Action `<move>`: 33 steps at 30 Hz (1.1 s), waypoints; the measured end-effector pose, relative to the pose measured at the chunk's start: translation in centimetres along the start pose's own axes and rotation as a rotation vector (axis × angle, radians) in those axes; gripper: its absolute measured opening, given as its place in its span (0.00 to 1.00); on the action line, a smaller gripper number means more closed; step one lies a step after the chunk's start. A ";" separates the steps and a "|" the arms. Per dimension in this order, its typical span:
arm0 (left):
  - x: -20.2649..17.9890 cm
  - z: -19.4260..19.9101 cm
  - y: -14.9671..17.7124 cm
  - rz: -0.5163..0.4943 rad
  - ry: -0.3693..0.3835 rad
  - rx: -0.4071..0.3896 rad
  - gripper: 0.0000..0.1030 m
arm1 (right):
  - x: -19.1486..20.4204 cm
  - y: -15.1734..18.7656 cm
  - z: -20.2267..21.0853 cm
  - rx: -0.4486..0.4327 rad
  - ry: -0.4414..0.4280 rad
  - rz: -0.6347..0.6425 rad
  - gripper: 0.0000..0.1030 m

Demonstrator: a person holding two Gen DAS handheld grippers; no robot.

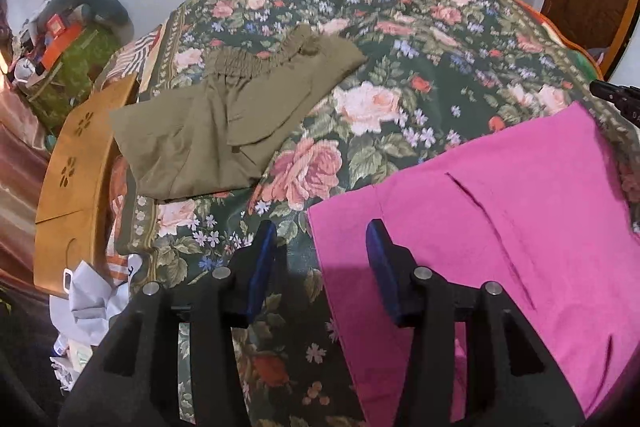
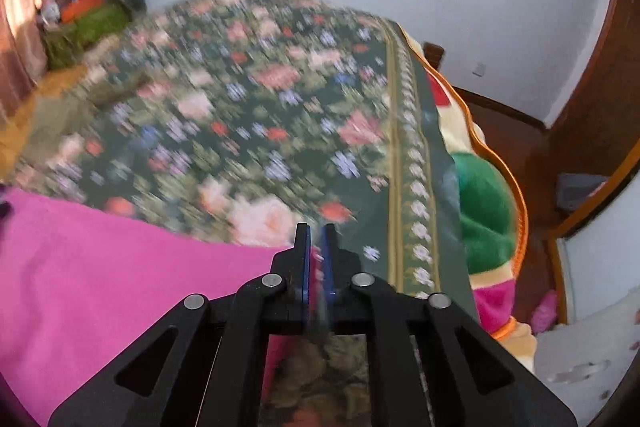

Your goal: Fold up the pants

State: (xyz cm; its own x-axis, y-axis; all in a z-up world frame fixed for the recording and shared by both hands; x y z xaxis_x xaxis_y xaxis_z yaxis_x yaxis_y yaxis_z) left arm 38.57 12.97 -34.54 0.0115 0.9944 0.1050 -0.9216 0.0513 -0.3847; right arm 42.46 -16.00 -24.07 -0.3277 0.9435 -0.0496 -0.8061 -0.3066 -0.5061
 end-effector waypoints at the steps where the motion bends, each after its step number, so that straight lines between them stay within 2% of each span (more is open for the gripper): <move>1: -0.1 0.6 -0.3 -0.003 0.004 -0.013 0.46 | 0.4 -0.3 0.5 -0.007 -0.025 -0.004 0.06; 3: -0.5 1.5 -0.9 -0.014 0.008 -0.036 0.46 | 1.9 -1.0 1.6 -0.019 -0.101 -0.017 0.08; 5: -1.4 2.7 -1.7 -0.035 0.018 -0.064 0.49 | 3.9 -1.4 2.2 -0.008 -0.179 -0.024 0.19; 6: -1.7 3.0 -1.9 -0.041 0.026 -0.068 0.51 | 5.4 -1.5 2.5 0.005 -0.234 -0.020 0.29; 8: -2.6 3.4 -2.5 -0.047 0.063 -0.072 0.72 | 7.5 -1.4 2.7 0.018 -0.293 -0.007 0.46; 9: -3.1 3.4 -2.8 -0.042 0.088 -0.066 0.77 | 8.7 -1.3 2.7 0.028 -0.321 0.005 0.51; 10: -3.3 3.2 -2.9 -0.040 0.098 -0.059 0.80 | 9.9 -1.1 2.6 0.039 -0.343 0.016 0.59; 11: -3.8 2.7 -3.0 -0.039 0.109 -0.039 0.80 | 10.7 -1.0 2.4 0.049 -0.359 0.021 0.67; 14: -4.3 1.2 -2.7 -0.037 0.115 0.013 0.80 | 13.0 -0.1 1.0 0.106 -0.401 0.021 0.69; 17: -4.7 -0.5 -1.9 -0.038 0.127 0.062 0.80 | 14.8 1.6 -1.2 0.215 -0.418 0.052 0.69; 21: -5.2 -2.3 -0.8 -0.059 0.128 0.126 0.81 | 15.9 4.4 -3.4 0.338 -0.395 0.123 0.69; 23: -5.3 -2.6 -0.6 -0.065 0.127 0.132 0.84 | 15.9 5.2 -3.9 0.350 -0.408 0.121 0.73; 33: -5.6 -1.7 1.2 -0.091 0.101 0.115 0.88 | 15.2 8.8 -1.4 0.352 -0.417 0.184 0.79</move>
State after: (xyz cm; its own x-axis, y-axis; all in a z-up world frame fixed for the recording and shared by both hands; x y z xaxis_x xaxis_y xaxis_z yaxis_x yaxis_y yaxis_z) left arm 38.03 7.65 -37.16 0.1301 0.9907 0.0394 -0.9533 0.1360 -0.2697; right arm 31.03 -4.14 -30.48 -0.5867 0.7634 0.2702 -0.8098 -0.5515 -0.2002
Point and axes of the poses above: each gripper's, at about its wrist camera, not at the fingertips, and z roughly against the way its jaws point, x to its left, y to its underside, the point moved 10 cm from there along -z, roughly the way its jaws point, and after that the axes turned 7 degrees about x, right-handed, at the moved point
